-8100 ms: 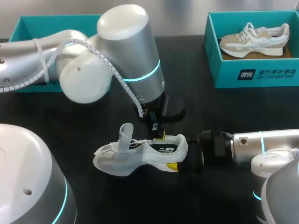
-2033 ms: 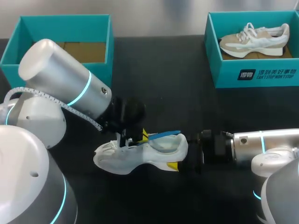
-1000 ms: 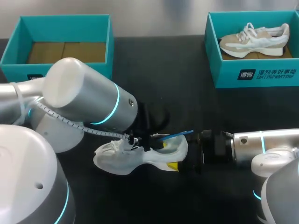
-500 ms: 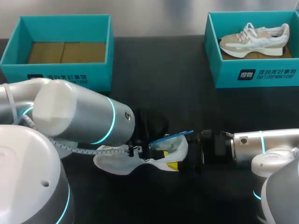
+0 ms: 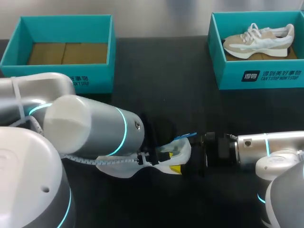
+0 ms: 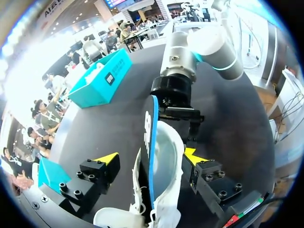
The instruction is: Take the shoe out of the shoebox, open the shoe tongue, remove and reinsert the insole, then place the shoe into the shoebox
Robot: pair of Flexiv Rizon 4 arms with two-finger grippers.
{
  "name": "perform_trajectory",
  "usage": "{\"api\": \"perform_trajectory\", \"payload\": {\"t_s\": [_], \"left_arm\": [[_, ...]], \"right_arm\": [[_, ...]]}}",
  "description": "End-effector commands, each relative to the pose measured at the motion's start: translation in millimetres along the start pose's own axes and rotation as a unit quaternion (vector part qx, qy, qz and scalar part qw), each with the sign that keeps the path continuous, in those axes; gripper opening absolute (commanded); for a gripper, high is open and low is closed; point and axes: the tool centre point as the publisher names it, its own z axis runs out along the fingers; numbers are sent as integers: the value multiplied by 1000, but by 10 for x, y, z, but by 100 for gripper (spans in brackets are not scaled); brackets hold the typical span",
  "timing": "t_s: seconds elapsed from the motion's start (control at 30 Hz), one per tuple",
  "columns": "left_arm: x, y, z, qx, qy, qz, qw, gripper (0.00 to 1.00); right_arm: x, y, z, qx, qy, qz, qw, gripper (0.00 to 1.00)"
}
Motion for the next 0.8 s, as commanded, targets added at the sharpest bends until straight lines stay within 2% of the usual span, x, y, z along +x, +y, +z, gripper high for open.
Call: {"api": "perform_trajectory", "payload": {"t_s": [0.03,0.13,0.4,0.7,0.77,0.8], "left_arm": [[54,-51,144,-8,-11,-2,1000,80],[44,-49,202,-13,-14,-4,1000,75],[-19,-65,279,-19,-19,-11,1000,51],[-38,-35,345,-26,-16,-17,999,45],[-44,-23,354,-27,-15,-19,999,40],[-47,-17,357,-27,-15,-20,999,35]], "right_arm": [[15,-4,3,3,1,1,1000,0],[15,-4,3,3,1,1,1000,0],[15,-4,3,3,1,1,1000,0],[15,-4,3,3,1,1,1000,0],[15,-4,3,3,1,1,1000,0],[15,-4,3,3,1,1,1000,0]]}}
